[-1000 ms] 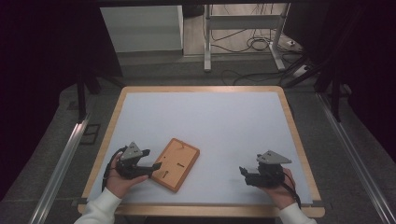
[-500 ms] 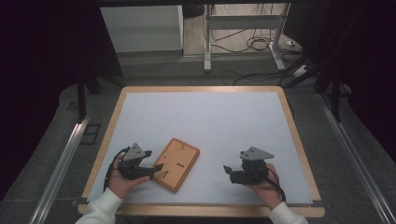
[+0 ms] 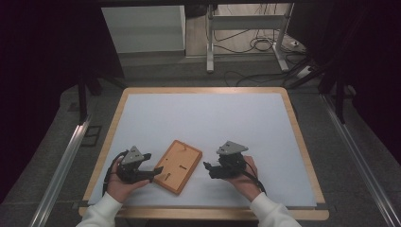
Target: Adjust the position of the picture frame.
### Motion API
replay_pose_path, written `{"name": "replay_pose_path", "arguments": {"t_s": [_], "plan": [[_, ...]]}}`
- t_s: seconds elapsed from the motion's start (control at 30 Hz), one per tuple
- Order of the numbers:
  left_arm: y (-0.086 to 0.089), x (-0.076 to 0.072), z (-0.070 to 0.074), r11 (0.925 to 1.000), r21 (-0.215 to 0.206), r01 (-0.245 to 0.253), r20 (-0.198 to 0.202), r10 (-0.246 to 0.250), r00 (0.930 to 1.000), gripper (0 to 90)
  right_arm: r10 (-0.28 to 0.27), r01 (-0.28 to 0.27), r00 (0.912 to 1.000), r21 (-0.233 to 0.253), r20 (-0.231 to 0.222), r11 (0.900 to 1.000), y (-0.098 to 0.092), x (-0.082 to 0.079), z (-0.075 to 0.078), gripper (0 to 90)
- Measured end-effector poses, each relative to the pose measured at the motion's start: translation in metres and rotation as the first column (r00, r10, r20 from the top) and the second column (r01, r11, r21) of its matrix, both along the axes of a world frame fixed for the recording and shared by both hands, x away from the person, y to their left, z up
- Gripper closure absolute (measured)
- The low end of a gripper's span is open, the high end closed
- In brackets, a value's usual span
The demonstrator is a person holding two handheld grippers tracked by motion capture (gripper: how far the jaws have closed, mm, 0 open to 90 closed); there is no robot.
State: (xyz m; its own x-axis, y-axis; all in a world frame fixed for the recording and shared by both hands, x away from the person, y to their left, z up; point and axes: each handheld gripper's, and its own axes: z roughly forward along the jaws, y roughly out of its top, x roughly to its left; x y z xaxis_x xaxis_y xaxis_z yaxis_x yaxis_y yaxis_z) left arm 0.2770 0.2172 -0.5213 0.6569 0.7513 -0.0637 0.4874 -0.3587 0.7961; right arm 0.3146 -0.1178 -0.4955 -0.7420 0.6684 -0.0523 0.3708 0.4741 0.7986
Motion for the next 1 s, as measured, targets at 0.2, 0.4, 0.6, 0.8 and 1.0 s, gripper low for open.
{"name": "replay_pose_path", "arguments": {"t_s": [0.2,0.4,0.6,0.8,1.0], "plan": [[0.0,0.0,0.0,1.0,-0.001,0.001,-0.001,-0.001,1.0,27.2,0.039,-0.039,0.9992,0.004,-0.007,0.999,0.022,0.007,-0.004,23.6],[0.0,0.0,-0.001,1.0,-0.004,0.003,-0.001,-0.003,1.0,27.2,0.057,-0.057,0.9984,0.001,0.002,0.998,0.038,0.013,-0.005,26.1],[-0.001,0.0,-0.001,0.9999,-0.001,0.01,-0.001,-0.01,0.9999,27.2,0.088,-0.088,0.996,0.002,-0.012,0.996,0.054,0.026,-0.01,36.1],[0.0,-0.001,0.0,1.0,-0.005,0.005,0.0,-0.005,1.0,27.2,0.103,-0.103,0.9942,0.007,-0.032,0.995,0.068,0.037,-0.012,42.5],[0.0,-0.001,0.0,1.0,-0.003,0.002,0.0,-0.002,1.0,27.2,0.092,-0.091,0.9944,0.014,-0.053,0.996,0.076,0.048,-0.021,47.6]]}}
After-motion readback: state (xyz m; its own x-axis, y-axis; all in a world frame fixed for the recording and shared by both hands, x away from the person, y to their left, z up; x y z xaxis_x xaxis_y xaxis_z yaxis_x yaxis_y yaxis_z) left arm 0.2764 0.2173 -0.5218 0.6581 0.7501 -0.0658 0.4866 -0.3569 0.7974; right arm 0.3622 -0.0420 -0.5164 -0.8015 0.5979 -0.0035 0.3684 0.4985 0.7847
